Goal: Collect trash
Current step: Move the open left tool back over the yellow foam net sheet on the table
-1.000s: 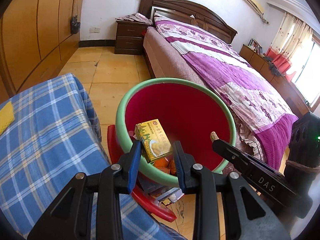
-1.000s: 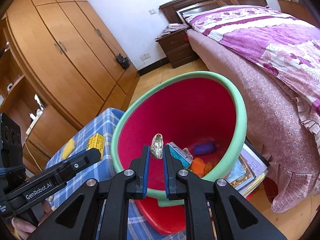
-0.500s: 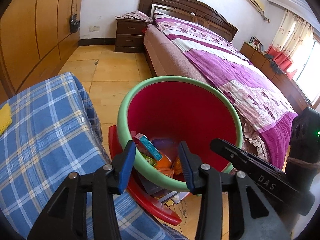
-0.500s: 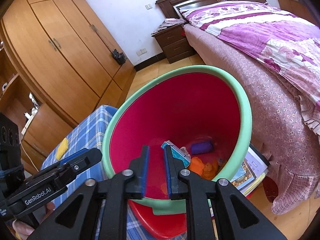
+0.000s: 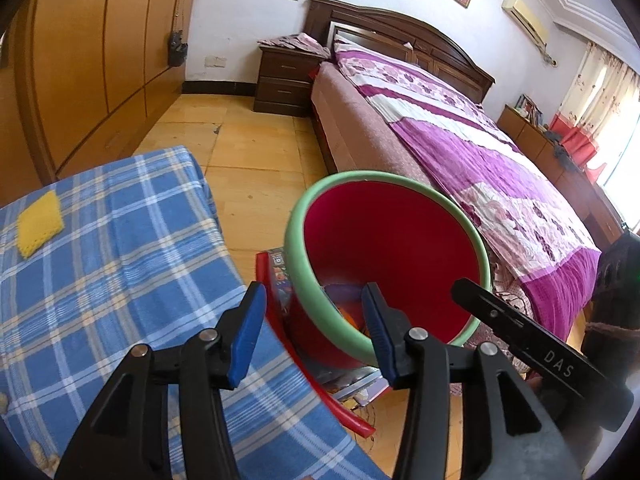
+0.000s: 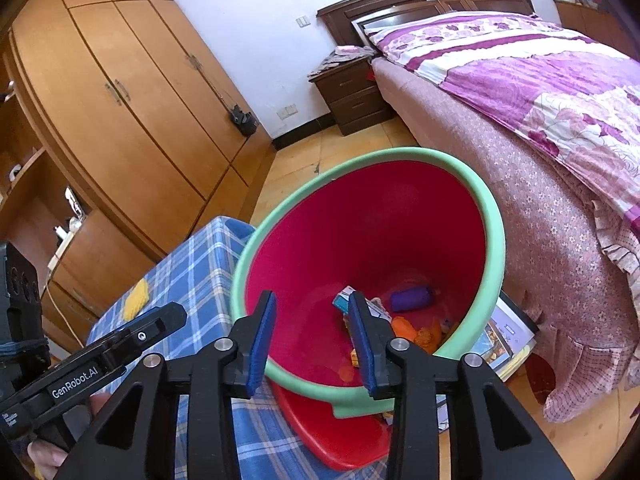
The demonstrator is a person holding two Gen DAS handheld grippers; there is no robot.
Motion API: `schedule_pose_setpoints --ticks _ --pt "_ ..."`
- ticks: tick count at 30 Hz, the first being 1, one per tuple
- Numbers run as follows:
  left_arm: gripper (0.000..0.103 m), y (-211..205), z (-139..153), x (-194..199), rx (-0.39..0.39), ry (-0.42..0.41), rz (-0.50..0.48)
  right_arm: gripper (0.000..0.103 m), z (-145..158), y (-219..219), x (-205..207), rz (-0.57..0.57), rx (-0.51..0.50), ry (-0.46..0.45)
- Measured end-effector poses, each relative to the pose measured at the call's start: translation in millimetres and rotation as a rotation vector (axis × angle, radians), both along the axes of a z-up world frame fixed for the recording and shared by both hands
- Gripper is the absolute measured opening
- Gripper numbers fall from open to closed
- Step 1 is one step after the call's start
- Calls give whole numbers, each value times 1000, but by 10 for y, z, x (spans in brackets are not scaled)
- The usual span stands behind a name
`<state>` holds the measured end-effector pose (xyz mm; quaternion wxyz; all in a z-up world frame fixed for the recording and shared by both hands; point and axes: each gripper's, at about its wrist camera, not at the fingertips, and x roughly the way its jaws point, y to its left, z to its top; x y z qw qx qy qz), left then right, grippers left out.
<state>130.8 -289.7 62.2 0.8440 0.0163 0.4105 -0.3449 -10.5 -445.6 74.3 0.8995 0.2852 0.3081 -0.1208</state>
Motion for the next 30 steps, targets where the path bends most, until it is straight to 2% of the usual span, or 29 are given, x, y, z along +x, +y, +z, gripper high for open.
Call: schedule_pose_setpoints --ticks 10,19,25,30 --pt "54 387 153 -74 -32 -19 66 49 209 249 -69 17 -32 -23" --pt "54 841 261 -90 -45 -36 134 50 360 566 -82 59 -64 -39" --pt "54 1147 286 12 -22 -56 184 51 393 809 2 96 -82 -38" --pt "54 1387 236 277 31 -70 239 51 405 992 162 128 -86 -41"
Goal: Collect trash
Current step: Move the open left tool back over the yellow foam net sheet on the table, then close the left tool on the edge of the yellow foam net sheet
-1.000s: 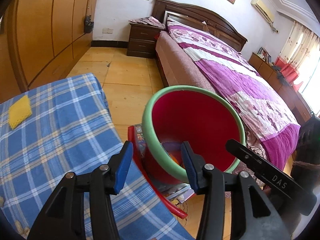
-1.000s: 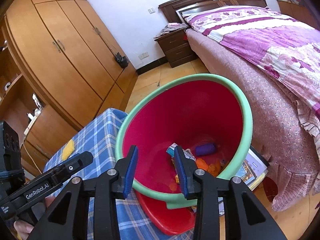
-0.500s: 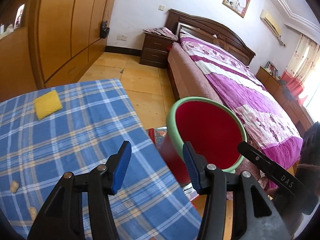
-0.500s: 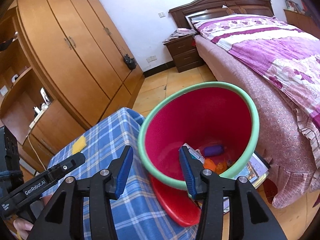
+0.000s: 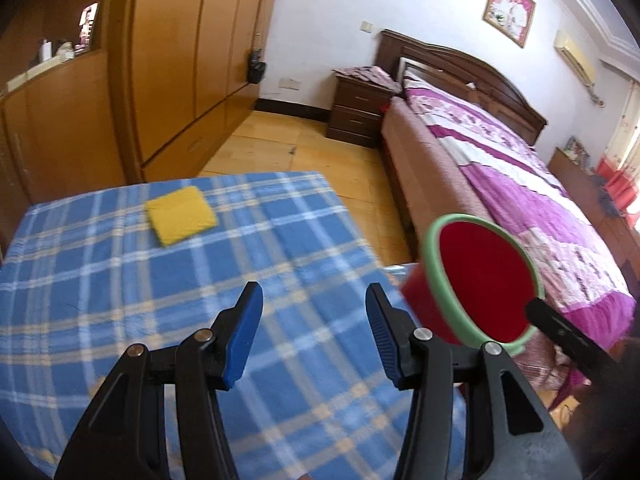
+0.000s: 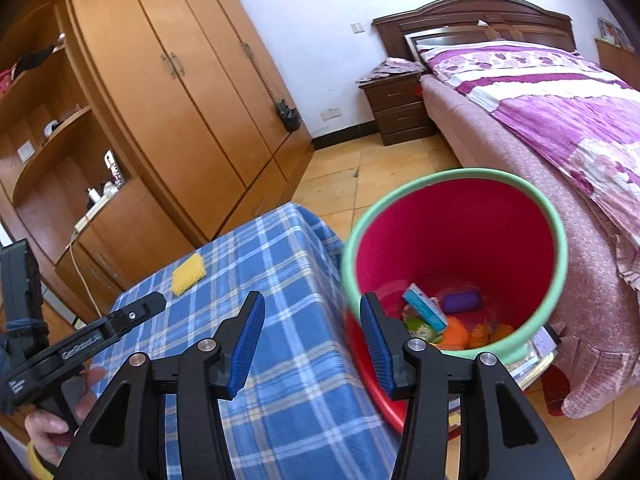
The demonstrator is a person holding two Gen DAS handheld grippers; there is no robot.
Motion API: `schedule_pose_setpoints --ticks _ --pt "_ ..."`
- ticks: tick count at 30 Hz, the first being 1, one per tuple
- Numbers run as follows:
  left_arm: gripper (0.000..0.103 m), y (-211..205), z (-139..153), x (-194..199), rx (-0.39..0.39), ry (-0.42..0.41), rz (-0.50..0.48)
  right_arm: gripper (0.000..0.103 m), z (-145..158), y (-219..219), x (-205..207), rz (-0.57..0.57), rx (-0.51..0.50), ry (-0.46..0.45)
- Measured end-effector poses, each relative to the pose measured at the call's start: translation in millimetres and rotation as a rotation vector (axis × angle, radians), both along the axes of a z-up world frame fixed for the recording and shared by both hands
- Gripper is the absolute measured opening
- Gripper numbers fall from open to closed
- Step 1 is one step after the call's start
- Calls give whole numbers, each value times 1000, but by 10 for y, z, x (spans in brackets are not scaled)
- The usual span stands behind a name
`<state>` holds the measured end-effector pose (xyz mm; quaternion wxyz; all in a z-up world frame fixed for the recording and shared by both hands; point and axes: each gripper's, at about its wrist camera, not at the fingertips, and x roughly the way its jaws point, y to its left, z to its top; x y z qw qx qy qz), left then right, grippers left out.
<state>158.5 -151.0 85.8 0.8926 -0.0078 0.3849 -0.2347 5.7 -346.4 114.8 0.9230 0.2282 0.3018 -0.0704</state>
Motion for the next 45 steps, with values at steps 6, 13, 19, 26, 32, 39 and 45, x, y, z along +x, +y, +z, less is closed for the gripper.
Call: schedule_pose_setpoints --ticks 6,13,19,26,32,39,45 --pt "54 233 -134 390 38 17 66 51 -42 144 227 27 -5 11" --pt "54 382 -313 841 53 49 112 51 -159 192 482 34 -4 47" --pt "54 358 -513 1279 97 69 133 62 -242 208 678 40 -11 72" --pt "54 332 -762 1687 134 108 161 62 -387 168 793 38 -4 114" --pt "54 351 -875 1796 141 105 180 62 -458 95 823 24 5 134" --pt "54 281 -912 1800 193 75 195 62 -488 87 829 31 22 139" --pt "26 312 -907 1772 168 61 200 62 -481 83 777 34 23 136"
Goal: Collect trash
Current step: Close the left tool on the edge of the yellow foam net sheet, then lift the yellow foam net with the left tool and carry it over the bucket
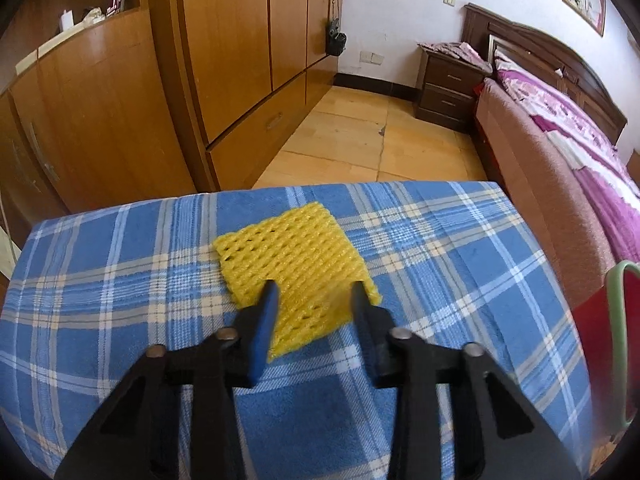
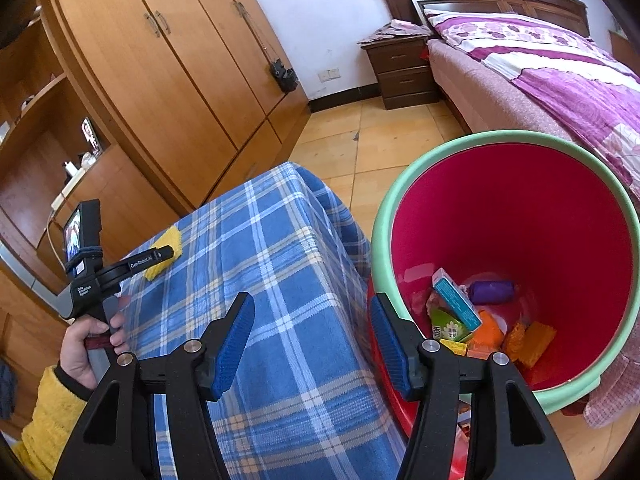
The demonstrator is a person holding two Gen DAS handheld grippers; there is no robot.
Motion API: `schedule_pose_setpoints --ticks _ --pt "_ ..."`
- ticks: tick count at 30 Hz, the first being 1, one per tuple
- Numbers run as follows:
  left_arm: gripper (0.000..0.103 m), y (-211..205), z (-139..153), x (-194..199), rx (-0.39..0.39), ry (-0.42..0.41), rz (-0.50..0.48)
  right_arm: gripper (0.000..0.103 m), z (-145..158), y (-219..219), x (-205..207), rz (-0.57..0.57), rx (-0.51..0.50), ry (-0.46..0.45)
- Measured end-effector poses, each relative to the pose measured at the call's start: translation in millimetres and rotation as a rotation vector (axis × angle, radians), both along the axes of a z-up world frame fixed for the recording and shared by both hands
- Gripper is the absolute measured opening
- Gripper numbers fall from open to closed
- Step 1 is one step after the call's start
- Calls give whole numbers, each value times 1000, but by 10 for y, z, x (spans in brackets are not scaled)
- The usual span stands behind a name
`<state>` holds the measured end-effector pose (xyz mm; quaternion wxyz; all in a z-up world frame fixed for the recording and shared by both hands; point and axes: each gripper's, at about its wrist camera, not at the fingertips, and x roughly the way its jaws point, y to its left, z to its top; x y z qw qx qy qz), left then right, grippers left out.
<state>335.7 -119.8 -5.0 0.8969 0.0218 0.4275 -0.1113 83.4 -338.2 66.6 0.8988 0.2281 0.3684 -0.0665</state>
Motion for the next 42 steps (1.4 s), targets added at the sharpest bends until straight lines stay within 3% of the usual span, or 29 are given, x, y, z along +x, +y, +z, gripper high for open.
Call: schedule_pose_setpoints --ticks 1,2,3,6,14,16,18,20,25,31,32,34,36,39,42 --pt "23 25 8 -4 -19 3 -1 62 2 -5 -9 -3 1 -1" --pt "10 52 10 -8 -24 4 11 62 7 -16 -19 -7 3 -2" --pt "4 77 3 -1 -21 7 22 62 12 -19 -22 -9 4 -2" --pt "3 173 11 -30 -78 20 34 62 31 -33 -43 -12 7 -9" --pt "1 206 77 -102 -138 47 3 62 66 0 -91 -1 7 -21" --pt "10 189 96 -94 -139 53 3 62 58 -2 -100 -1 10 -20" --pt "44 161 112 -84 -118 46 12 62 56 0 -100 -1 12 -19" --pt "57 156 127 -85 -88 20 43 62 55 -5 -100 -1 14 -20" --pt "60 187 17 10 -52 49 102 62 43 -23 -110 -3 17 -19" --pt "63 231 -54 31 -94 62 153 62 23 -47 -119 -2 29 -19" --pt "62 211 -57 26 -86 61 147 62 21 -48 -121 -2 30 -20" --pt "51 183 -58 12 -100 55 130 62 15 -51 -125 -1 35 -20" --pt "33 165 -56 -11 -131 58 110 62 5 -52 -129 0 39 -20" --pt "13 143 -33 -63 -175 63 76 62 -4 -53 -141 -1 45 -19" --pt "11 97 2 -157 -184 59 38 62 9 -62 -161 -4 46 -23"
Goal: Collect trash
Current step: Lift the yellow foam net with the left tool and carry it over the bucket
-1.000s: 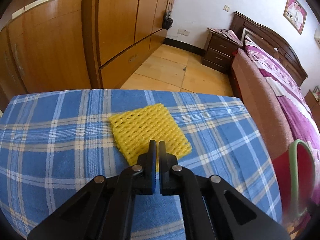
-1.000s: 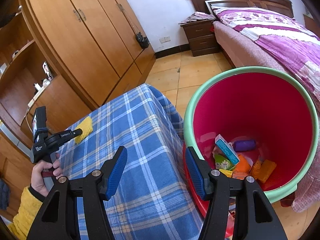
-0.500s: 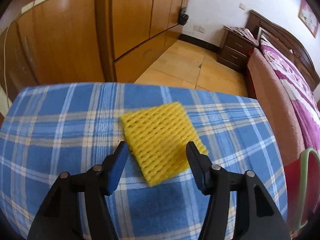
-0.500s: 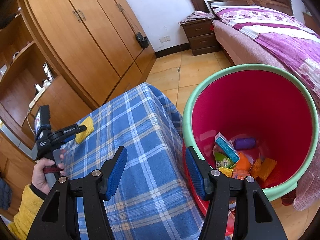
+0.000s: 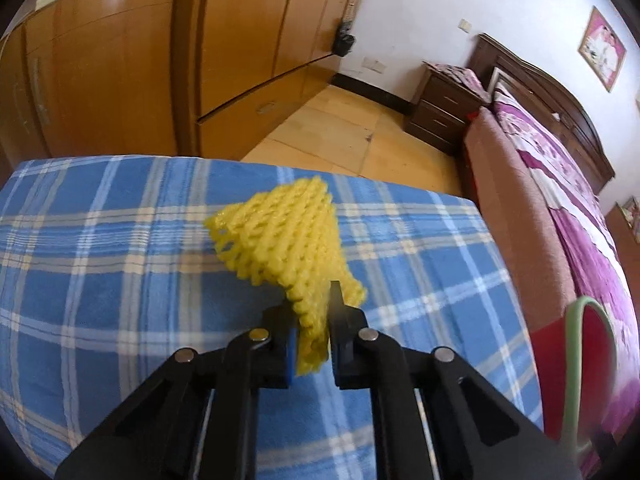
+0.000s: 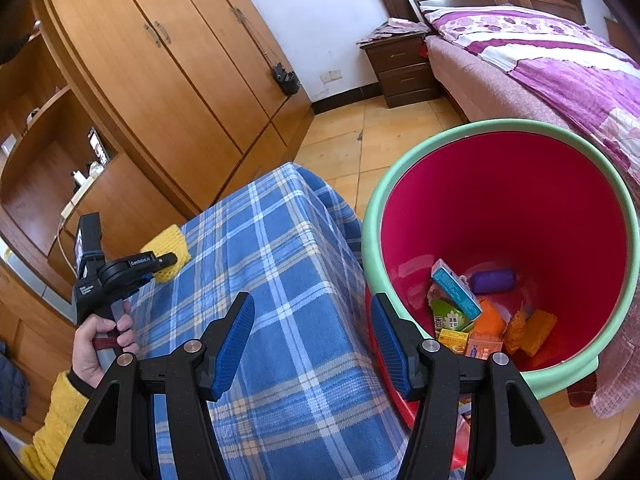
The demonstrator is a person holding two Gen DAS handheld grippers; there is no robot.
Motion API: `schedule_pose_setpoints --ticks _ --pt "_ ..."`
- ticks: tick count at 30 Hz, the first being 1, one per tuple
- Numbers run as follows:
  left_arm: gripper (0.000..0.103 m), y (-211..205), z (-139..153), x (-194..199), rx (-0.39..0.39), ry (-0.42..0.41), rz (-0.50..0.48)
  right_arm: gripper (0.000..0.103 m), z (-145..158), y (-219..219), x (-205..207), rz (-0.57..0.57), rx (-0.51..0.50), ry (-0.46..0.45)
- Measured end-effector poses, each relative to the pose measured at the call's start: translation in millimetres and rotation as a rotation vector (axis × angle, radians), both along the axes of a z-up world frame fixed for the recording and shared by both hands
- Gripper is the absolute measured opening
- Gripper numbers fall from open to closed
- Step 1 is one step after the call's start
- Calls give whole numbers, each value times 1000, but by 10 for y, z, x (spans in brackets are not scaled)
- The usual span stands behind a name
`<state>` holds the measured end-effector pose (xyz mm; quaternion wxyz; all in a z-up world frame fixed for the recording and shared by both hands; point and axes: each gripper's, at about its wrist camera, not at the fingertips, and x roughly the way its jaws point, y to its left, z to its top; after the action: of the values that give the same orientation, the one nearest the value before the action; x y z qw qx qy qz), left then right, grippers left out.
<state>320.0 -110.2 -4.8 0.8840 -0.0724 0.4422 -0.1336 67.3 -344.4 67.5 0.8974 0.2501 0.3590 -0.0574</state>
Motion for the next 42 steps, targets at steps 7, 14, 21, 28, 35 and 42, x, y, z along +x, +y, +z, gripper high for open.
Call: schedule_pose_setpoints --ticks 7,14,21,28,35,42 --pt "10 -136 169 -351 -54 -12 -92 62 44 -26 -94 -16 0 -15" --pt "10 -349 455 -850 -107 -51 -195 62 68 -79 -286 -46 0 -28" --pt "10 -725 685 -1305 -156 -78 -315 62 75 -210 -518 -98 -5 -34" --pt "10 -1177 793 -1589 -162 -87 -425 62 66 -439 -767 -178 -21 -29" --pt "10 -1656 688 -1746 -132 -54 -514 62 15 -671 -957 -232 -25 -28" --pt "10 -2126 562 -1811 -76 -50 -608 62 -64 -873 -1064 -277 -1 -20"
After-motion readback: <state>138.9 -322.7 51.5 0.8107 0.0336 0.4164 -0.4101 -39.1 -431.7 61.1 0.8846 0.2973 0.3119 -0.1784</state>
